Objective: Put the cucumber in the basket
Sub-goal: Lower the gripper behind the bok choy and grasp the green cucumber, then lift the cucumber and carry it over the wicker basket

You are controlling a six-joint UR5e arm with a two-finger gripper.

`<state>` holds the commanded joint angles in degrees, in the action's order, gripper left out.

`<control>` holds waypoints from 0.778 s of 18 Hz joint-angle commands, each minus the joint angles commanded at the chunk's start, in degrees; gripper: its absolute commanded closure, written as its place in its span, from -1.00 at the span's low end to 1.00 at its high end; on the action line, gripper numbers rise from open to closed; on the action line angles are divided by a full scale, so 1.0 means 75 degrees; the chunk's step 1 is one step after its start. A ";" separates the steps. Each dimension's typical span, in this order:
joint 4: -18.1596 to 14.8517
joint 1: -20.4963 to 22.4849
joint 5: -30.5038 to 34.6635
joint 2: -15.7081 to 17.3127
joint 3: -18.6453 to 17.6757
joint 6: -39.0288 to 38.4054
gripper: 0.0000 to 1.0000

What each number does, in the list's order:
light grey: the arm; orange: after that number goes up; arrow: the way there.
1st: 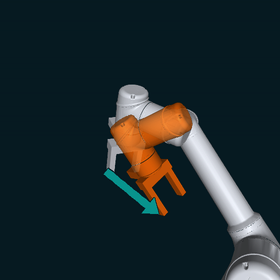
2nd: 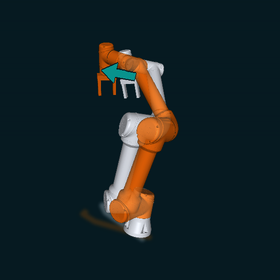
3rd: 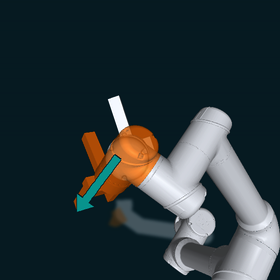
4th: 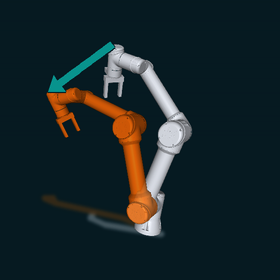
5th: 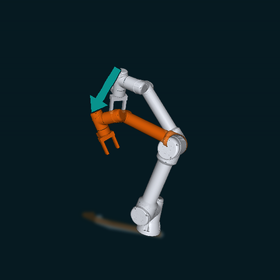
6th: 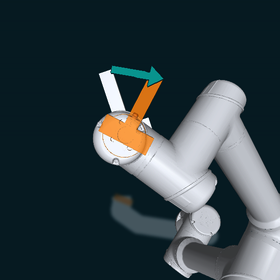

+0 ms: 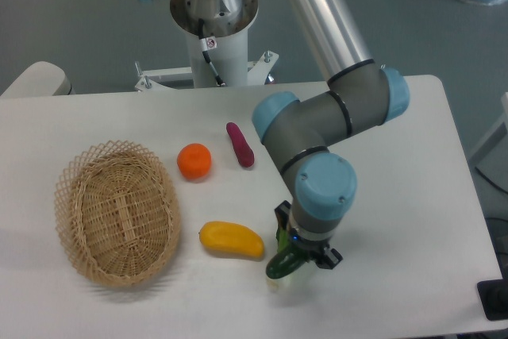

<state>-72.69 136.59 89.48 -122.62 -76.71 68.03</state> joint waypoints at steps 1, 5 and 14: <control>0.0000 -0.0082 -0.0012 0.0176 -0.0223 -0.0070 0.90; 0.0023 -0.0574 -0.0071 0.0844 -0.1055 -0.0701 0.90; 0.0105 -0.1910 -0.0176 0.1185 -0.1759 -0.3714 0.89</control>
<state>-71.90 122.26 88.16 -113.73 -89.90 40.18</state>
